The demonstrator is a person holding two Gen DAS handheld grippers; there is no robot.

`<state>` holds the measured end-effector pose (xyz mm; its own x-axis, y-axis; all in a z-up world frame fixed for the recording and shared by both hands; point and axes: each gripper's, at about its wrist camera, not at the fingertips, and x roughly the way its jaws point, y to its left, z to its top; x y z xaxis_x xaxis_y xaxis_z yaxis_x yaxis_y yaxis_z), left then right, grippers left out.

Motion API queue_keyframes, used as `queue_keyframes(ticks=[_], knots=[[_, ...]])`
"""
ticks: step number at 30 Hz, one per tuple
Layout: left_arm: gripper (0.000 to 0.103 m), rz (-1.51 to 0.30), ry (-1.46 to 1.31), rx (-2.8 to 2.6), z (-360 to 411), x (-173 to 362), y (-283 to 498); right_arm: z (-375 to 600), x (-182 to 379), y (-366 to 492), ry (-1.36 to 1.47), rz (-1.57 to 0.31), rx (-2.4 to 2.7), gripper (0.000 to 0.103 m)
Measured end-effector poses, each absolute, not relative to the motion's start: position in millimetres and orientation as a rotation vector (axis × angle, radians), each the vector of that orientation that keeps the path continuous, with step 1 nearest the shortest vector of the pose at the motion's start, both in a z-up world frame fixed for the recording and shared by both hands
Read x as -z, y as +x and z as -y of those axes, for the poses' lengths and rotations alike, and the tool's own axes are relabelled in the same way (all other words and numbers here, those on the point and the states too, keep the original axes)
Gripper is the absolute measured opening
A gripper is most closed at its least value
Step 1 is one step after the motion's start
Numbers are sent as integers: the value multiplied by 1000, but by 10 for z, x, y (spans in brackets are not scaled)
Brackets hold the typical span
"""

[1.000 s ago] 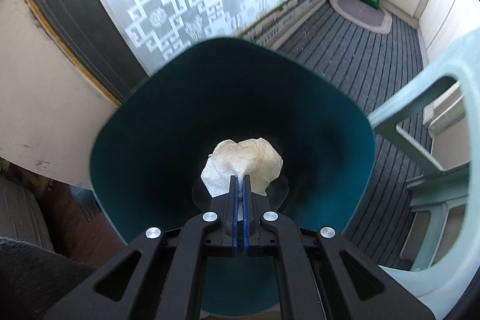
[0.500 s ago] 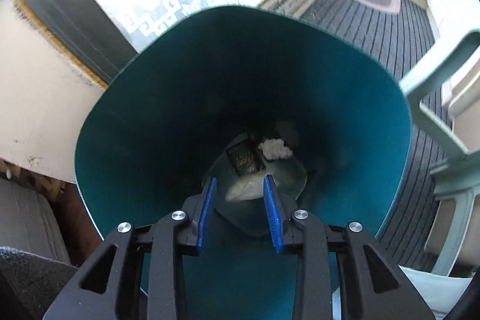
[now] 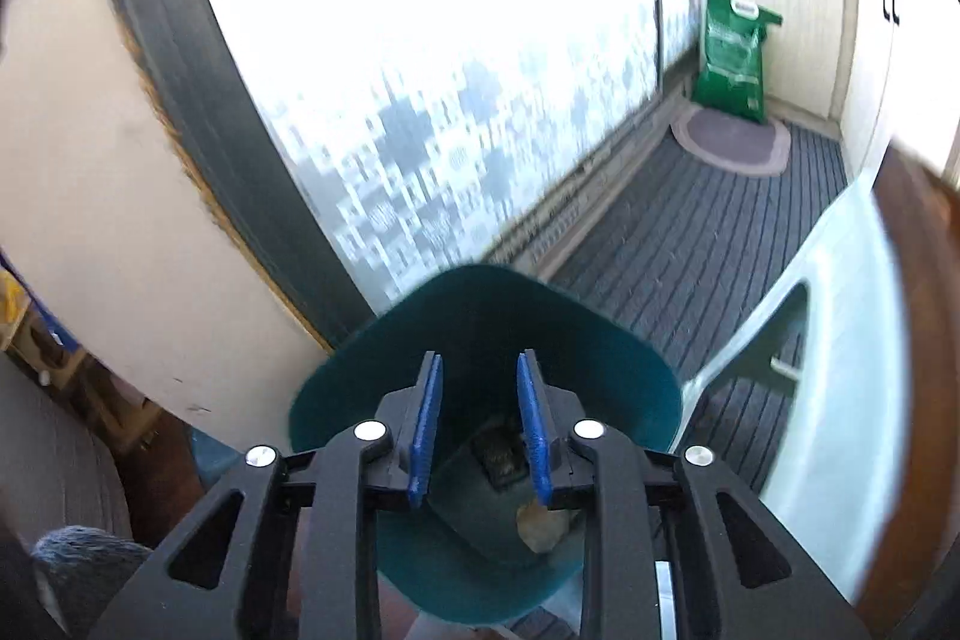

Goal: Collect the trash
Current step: 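Bring both tools back from the bin to the wooden tray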

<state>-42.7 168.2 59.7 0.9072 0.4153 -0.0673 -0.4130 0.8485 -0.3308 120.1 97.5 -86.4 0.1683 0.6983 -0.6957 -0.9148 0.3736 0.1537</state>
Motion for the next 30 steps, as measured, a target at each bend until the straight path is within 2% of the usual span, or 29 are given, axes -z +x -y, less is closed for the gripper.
queue_keyframes(ticks=[4, 6, 10, 16, 22, 30], knots=[[39, 36, -359, -454, -1647, -612, -434, -804, 624, 1191, -291, -732, -1194, 25], [45, 55, -352, -459, -1613, -641, -457, -702, 511, 1240, -259, -719, -1202, 25], [47, 39, -355, -443, -1575, -640, -382, -460, 260, 1291, -239, -665, -1172, 25], [54, -54, -327, -350, -1382, -592, -58, -26, -22, 1442, -276, -614, -1114, 25], [54, -183, -273, -274, -1092, -495, 361, 524, -196, 1814, -370, -579, -1012, 25], [54, -353, -214, -176, -723, -252, 853, 1434, -122, 2393, -192, -619, -860, 25]])
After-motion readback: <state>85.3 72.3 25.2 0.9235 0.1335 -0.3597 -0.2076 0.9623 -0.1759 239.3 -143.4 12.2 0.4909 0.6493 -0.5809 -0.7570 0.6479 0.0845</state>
